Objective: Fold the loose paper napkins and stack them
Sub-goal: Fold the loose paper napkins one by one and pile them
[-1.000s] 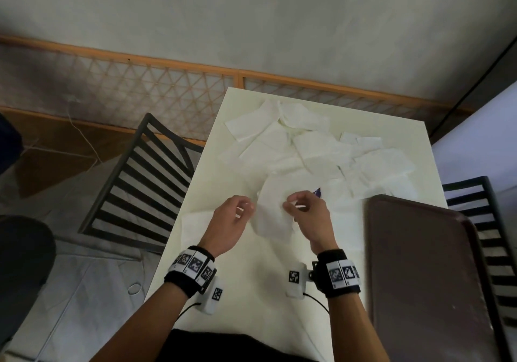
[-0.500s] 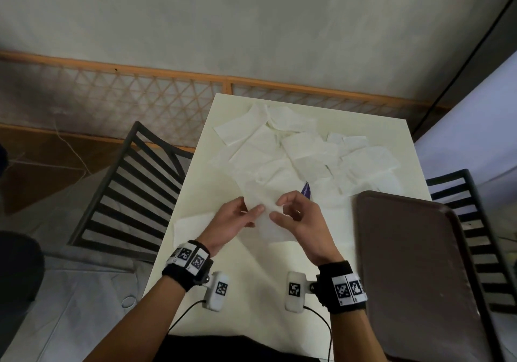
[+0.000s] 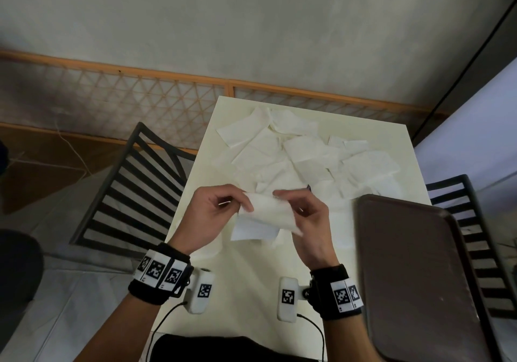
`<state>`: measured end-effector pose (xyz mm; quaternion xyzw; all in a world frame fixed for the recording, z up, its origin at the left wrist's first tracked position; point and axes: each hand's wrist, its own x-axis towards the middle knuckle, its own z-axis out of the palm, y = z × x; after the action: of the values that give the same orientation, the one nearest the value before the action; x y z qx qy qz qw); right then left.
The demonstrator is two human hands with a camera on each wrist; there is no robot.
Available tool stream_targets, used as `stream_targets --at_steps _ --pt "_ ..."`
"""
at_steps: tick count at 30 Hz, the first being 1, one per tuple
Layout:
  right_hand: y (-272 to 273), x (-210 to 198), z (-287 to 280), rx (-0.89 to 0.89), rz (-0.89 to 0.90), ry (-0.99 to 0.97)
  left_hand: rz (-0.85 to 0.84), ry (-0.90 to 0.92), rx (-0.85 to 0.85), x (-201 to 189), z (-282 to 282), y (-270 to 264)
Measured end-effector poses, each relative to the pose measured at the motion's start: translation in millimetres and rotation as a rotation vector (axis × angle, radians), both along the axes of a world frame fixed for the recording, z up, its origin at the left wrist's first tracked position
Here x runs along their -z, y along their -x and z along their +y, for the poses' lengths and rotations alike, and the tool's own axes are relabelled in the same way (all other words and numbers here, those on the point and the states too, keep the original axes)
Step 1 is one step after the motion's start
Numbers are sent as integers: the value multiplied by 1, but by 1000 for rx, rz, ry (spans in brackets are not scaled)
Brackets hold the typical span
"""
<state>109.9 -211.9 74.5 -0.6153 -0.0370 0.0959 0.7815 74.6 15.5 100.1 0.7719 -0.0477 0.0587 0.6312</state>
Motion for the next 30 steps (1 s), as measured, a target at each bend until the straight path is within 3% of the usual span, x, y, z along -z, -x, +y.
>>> stream_targets --at_steps 6,11,13,16,18,22,25,30 --pt "-1 3 9 -67 16 1 51 88 -75 1 0 7" --pt "-2 -5 15 -109 102 -27 85 48 -101 7 9 15" --pt "-2 -8 23 -130 37 138 80 -15 -92 11 14 21" --pt "-2 0 45 -282 -233 603 83 -74 -97 16 18 29" --pt "-1 13 60 -393 -332 710 90 -102 -158 20 20 33" --pt "-6 39 78 -362 -264 636 118 -138 -352 39 32 42" --pt "-12 66 96 -315 -163 685 194 -178 -501 62 45 45" --pt "-17 107 131 -315 -39 838 307 -461 -561 108 63 40"
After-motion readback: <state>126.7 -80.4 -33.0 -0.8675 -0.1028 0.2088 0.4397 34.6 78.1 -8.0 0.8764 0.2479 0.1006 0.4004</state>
